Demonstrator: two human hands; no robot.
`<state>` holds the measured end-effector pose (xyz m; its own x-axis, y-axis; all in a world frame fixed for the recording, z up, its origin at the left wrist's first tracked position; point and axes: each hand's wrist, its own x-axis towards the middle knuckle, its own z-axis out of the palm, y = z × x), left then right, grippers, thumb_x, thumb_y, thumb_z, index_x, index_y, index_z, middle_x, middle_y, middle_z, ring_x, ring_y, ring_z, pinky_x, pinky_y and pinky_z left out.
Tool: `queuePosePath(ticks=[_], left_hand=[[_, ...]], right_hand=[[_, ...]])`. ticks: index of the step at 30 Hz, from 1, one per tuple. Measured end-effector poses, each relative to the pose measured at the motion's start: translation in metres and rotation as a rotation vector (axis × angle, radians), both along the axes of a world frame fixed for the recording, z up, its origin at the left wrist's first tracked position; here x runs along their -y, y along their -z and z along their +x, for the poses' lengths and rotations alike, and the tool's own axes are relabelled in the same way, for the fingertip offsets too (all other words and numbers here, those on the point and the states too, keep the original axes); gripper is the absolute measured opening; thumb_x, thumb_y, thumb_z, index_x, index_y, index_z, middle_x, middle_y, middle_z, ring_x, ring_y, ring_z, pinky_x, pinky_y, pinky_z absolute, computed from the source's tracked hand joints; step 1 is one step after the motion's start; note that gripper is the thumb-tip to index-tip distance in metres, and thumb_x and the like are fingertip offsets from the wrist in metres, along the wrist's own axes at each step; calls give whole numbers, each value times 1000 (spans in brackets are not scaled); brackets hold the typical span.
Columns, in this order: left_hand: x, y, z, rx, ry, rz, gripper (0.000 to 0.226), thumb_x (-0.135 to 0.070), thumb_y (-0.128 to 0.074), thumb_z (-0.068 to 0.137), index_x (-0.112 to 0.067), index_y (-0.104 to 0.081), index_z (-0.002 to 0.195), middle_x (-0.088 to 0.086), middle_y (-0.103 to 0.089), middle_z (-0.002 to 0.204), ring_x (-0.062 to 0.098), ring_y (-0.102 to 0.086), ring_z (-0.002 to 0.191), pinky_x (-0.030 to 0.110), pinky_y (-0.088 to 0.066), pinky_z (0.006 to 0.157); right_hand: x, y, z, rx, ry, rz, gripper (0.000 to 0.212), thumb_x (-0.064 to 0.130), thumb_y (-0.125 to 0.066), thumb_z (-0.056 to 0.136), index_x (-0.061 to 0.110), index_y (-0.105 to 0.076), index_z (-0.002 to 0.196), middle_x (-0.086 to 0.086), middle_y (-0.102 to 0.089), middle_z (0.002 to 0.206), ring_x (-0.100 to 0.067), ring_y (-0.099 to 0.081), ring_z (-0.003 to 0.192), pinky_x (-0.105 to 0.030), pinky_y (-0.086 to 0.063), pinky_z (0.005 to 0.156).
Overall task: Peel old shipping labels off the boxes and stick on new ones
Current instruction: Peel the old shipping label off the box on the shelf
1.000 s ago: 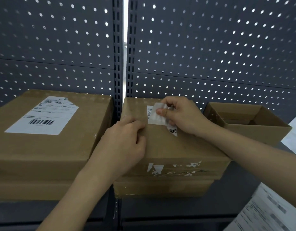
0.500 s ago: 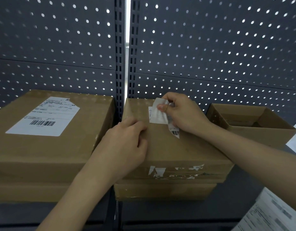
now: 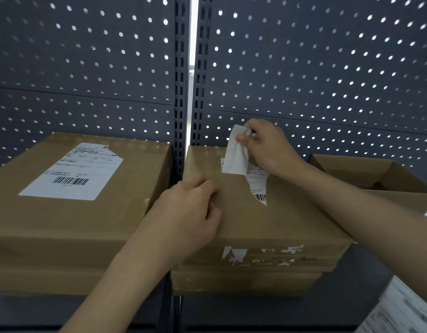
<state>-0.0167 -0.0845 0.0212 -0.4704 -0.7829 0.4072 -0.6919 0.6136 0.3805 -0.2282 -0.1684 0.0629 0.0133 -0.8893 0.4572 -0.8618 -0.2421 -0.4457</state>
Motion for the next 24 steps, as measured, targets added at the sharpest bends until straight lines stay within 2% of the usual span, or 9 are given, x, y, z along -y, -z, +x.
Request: queuePosePath(ticks=[4, 9, 10, 13, 17, 22, 24], left_hand=[[0, 0, 0, 1, -5, 4, 33, -31, -43, 95, -24, -57, 125, -12, -51, 117, 8, -55, 88, 26, -51, 78], [0, 1, 0, 8, -8, 9, 32, -32, -42, 96, -25, -55, 124, -14, -50, 116, 6, -54, 85, 23, -51, 75], [0, 1, 0, 6, -7, 10, 32, -32, -42, 96, -25, -55, 124, -14, -50, 115, 6, -53, 84, 23, -51, 75], [1, 1, 0, 7, -8, 11, 32, -33, -42, 96, -26, -54, 124, -14, -49, 115, 5, -53, 84, 25, -51, 75], [1, 2, 0, 12, -12, 0, 32, -33, -42, 95, -25, -56, 122, -13, -50, 115, 7, -54, 86, 27, -52, 76], [2, 3, -1, 15, -12, -8, 31, -34, -41, 94, -26, -55, 121, -14, -49, 114, 6, -53, 86, 26, -51, 76], [2, 3, -1, 14, -15, -17, 31, -34, -41, 94, -26, -55, 121, -15, -49, 114, 6, -52, 84, 26, -51, 75]], right_hand=[[7, -7, -2, 15, 11, -24, 21, 24, -55, 98, 4, -58, 89, -7, -59, 89, -23, -53, 84, -29, -32, 66], [12, -11, -5, 26, 23, -48, 20, 23, -53, 99, 4, -57, 92, -7, -61, 88, -21, -54, 81, -13, -35, 59], [13, -11, -5, 29, 23, -53, 20, 23, -53, 99, 4, -57, 93, -8, -62, 89, -22, -54, 82, -15, -36, 61], [16, -10, -6, 72, 31, -62, 18, 23, -52, 99, 6, -56, 93, -7, -62, 88, -24, -57, 84, -30, -43, 67], [18, -13, -10, 108, 52, -115, 16, 21, -50, 100, 7, -53, 92, 0, -56, 81, -19, -53, 78, -24, -38, 60], [21, -13, -12, 157, 42, -128, 14, 21, -48, 100, 11, -50, 90, -3, -57, 86, -22, -57, 80, -31, -45, 65], [22, -13, -9, 161, 55, -139, 14, 19, -48, 101, 11, -49, 90, 1, -54, 83, -18, -53, 78, -29, -44, 65]])
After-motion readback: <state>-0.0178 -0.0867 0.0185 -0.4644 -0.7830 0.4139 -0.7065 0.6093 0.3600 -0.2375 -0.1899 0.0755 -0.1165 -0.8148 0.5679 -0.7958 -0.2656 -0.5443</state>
